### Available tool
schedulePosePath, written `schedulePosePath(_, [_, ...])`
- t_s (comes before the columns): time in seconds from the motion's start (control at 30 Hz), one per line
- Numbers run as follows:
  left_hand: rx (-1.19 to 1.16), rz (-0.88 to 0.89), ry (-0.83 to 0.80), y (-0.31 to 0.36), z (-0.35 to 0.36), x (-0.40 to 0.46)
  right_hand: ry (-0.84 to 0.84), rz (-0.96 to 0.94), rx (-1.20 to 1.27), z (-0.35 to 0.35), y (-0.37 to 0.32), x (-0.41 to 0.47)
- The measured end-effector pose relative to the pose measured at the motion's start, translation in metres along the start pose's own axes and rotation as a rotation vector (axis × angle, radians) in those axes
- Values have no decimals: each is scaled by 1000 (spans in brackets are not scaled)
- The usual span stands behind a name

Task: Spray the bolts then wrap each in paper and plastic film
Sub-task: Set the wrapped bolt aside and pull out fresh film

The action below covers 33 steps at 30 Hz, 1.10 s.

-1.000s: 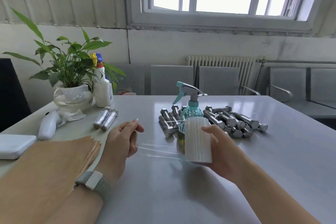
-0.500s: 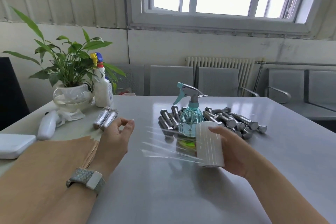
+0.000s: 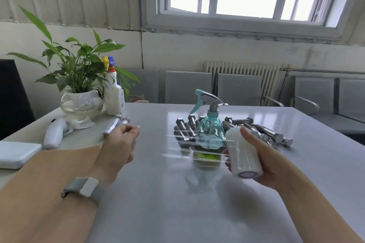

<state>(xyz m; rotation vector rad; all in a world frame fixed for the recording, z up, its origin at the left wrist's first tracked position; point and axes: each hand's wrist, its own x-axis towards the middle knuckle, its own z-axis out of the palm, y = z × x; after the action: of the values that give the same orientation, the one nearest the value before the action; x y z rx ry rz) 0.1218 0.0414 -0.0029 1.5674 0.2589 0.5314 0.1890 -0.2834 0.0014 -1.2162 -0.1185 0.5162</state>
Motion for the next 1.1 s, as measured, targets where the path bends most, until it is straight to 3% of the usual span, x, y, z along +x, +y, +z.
schedulePosePath(0.17, [-630, -142, -207, 17, -13, -5, -156, 51, 66, -3, -4, -4])
schedulePosePath(0.3, [-659, -178, -232, 22, -20, -5, -86, 17, 58, -6, -4, -4])
schedulePosePath(0.53, [-114, -163, -7, 9, -28, 9, 20, 31, 29, -8, -11, -9])
schedulePosePath(0.7, [666, 88, 223, 6, -46, 19, -60, 60, -67, -13, -22, -21])
schedulePosePath(0.87, [1139, 89, 144, -3, -59, 8, 32, 21, -168, -27, -21, -33])
schedulePosePath(0.97, [1359, 198, 106, -16, -53, -22, 111, 47, -285, -35, -16, -44])
schedulePosePath(1.1, [1547, 258, 18, -24, -40, -49, 294, -25, -577, -34, -8, -49])
